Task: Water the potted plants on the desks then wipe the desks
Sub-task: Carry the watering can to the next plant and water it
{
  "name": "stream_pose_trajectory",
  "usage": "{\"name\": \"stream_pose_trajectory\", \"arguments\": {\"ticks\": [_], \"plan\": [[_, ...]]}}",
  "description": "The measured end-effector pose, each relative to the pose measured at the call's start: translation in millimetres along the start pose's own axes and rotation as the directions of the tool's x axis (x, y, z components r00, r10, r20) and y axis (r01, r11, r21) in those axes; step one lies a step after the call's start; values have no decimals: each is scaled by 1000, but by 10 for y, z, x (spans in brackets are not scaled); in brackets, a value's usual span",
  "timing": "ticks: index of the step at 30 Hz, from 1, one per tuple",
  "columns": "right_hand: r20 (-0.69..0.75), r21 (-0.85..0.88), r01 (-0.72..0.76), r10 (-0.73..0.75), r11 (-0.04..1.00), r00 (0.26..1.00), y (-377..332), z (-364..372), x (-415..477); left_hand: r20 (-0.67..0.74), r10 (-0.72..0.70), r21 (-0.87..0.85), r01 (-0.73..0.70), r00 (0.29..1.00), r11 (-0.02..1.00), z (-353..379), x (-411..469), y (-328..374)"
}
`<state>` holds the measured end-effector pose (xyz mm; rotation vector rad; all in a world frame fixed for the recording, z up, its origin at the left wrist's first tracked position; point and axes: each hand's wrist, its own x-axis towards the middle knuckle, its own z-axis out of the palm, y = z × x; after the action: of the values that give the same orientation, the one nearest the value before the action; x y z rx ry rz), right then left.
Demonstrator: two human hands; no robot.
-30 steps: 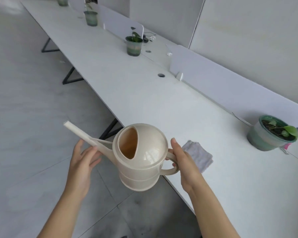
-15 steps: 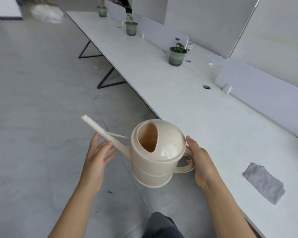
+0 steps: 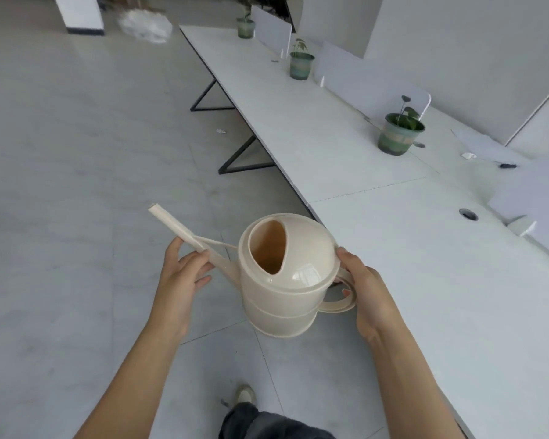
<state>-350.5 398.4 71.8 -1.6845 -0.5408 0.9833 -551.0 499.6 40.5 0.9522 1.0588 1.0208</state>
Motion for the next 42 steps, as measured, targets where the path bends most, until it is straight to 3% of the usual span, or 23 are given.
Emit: {"name": "stream_pose_trajectory", "arguments": {"ticks": [10,17,25,32,42], "plan": [[-106,54,-31,36,998,994,-753,896,1548,29,58,26,-59,998,998,63,1756,581],[-266,137,-29,65,990,962,-1024,1475,2354,199,51,46,-62,979,997,-45,3003,882],[-477,229,-35,143,973,867,-1284,1925,2841,465,-18,121,-44,885,992,131,4233,1253],[-585,249,-30,175,968,792,-1421,1931,3051,597,-108,160,14,795,987,709,4827,1155],[-623,339,45,189,940,759,-1485,1226,3884,695,-179,240,10,696,971,2023,5490,798]]}}
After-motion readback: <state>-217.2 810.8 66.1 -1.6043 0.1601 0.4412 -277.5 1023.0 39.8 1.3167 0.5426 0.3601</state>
